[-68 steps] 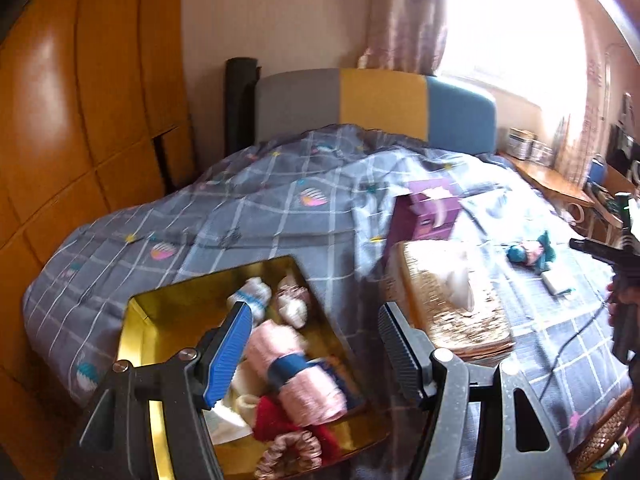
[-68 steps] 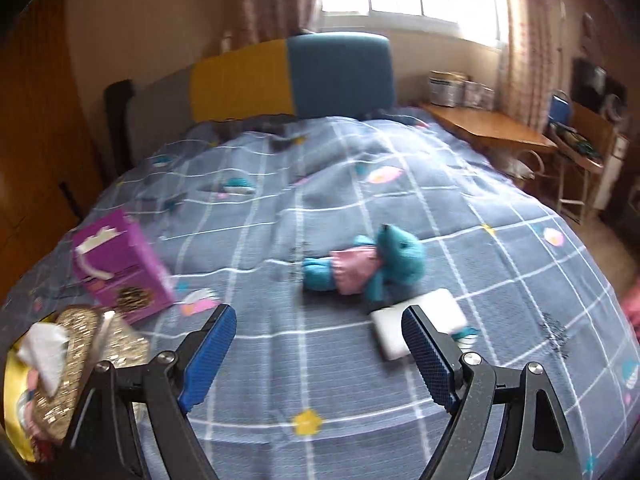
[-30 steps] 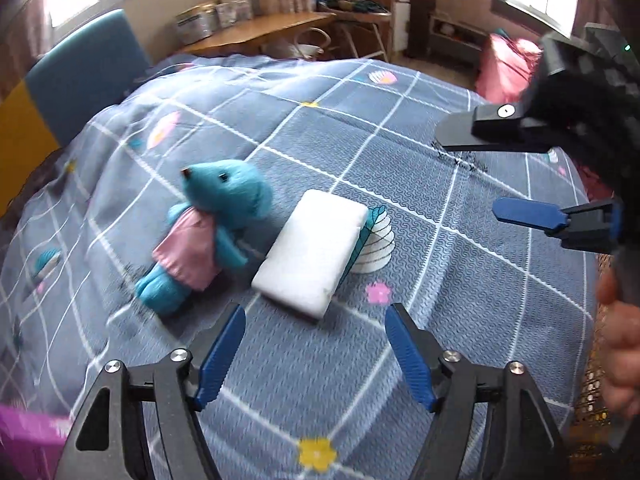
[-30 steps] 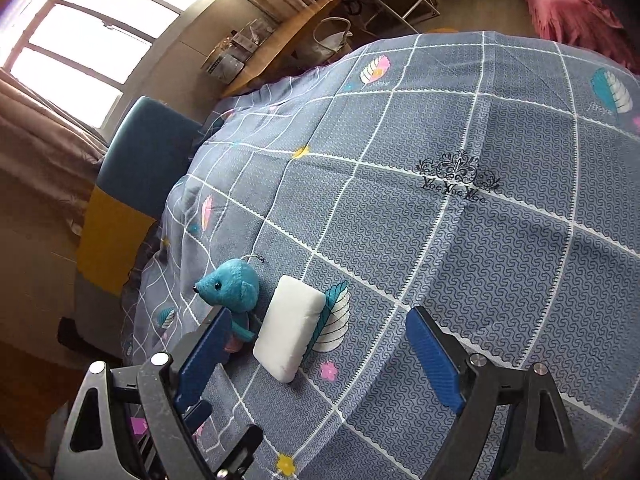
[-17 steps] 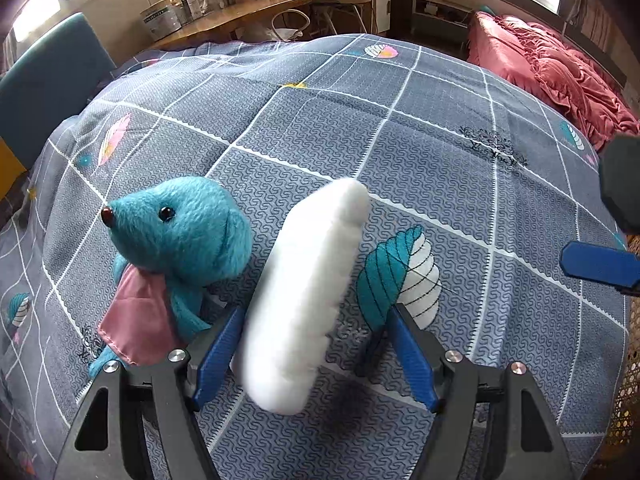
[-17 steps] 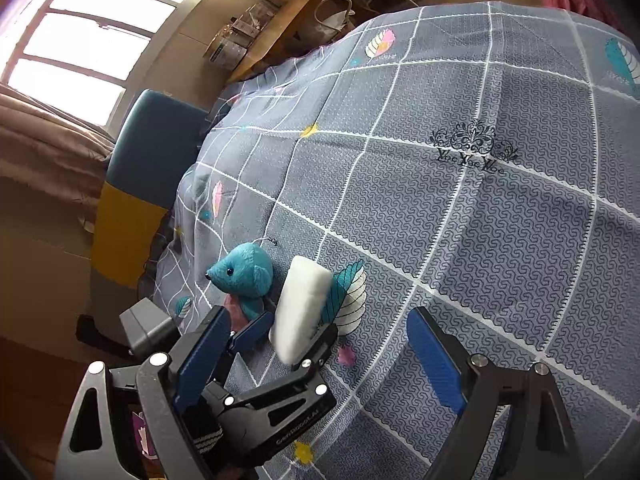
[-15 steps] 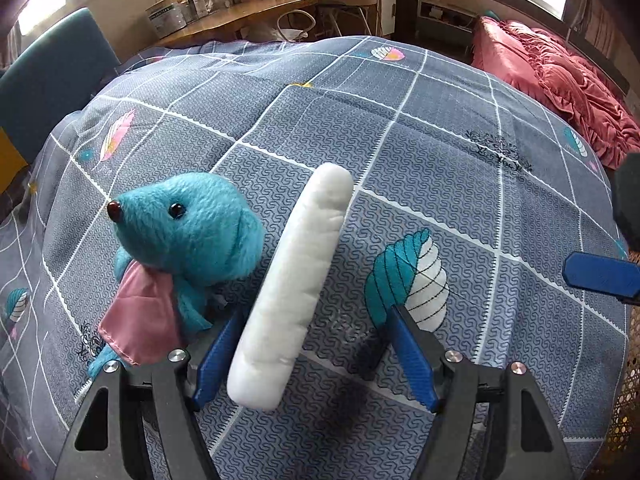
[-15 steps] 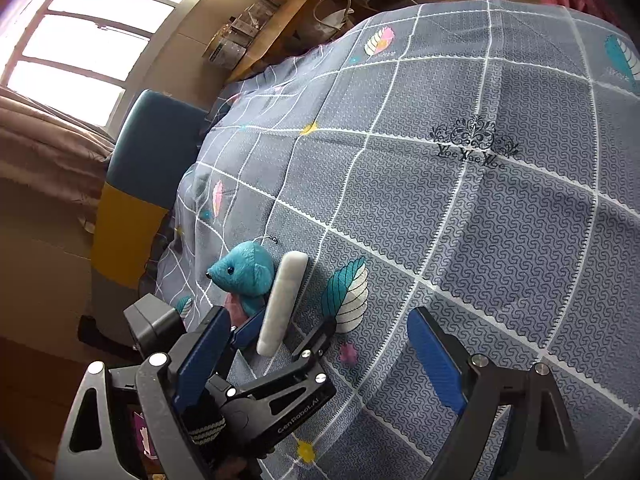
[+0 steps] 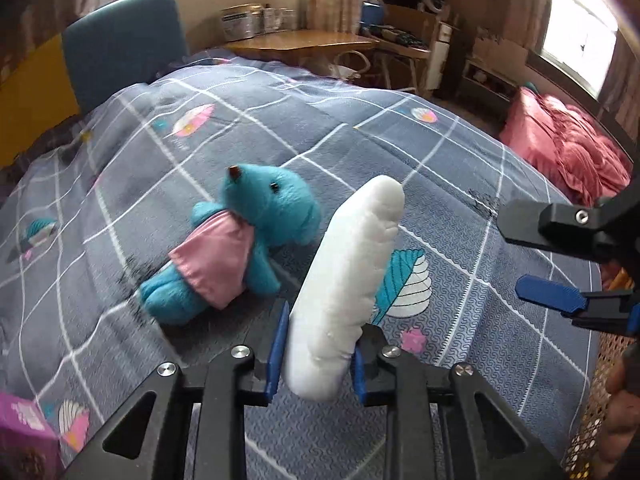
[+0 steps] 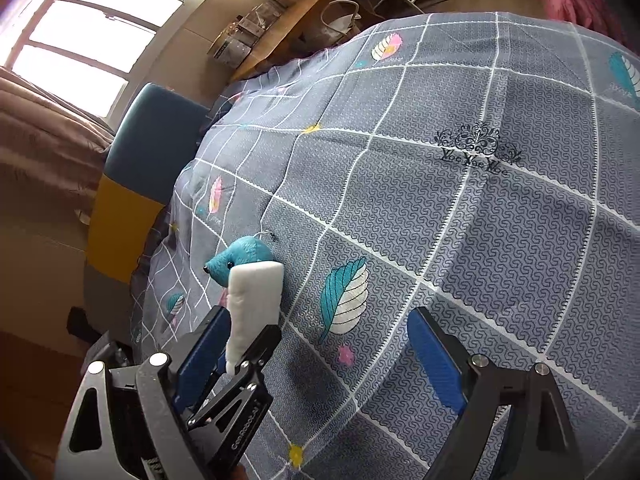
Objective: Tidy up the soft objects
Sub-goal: 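Grasp the white foam block with the left tool while the right grasps the teal bear, then carry the foam block into the gold tray and open the left tool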
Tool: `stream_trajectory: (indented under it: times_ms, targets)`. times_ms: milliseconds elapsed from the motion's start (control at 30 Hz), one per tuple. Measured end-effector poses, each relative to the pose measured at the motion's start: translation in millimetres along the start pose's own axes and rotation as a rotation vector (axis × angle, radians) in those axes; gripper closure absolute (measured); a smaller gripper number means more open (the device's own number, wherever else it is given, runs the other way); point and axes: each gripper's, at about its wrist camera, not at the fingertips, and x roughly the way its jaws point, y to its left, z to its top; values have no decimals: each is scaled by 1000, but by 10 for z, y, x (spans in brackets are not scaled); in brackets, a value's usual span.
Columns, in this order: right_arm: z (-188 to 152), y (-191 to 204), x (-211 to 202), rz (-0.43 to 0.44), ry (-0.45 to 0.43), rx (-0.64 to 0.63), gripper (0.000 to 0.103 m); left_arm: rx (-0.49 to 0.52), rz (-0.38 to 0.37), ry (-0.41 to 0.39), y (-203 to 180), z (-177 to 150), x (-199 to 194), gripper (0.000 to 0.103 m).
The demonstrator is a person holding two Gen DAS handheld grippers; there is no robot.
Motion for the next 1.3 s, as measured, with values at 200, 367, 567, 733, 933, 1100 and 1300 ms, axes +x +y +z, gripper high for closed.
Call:
stream_trajectory:
  times_ms: [200,367,567,733,933,1100,1300]
  targets:
    - [-64,142,175,-19,75,-75,12,-306,33,25,333,-505,-424,76]
    - [-126,564,436,-33,150,-255,12,-409,79,8,425,-819,-665,76]
    - [46,966,995,-73,148,-325,12,-435,97,-17,407,-946,-907,76]
    - [147,1129,1434,-192,139,-392,12,-449,94,-33,442,-1032,-1003,76]
    - [147,1254,1575,-176,146,-480,55,-486,102,-42,547,-1117,-1061,76]
    - [48,1326,1251,-133,128,-544,58,-501,106,-54,568,-1139,-1122,76]
    - [-129,1210,674,-139,125,-615,58,-495,105,-93,544,-1083,-1303,76]
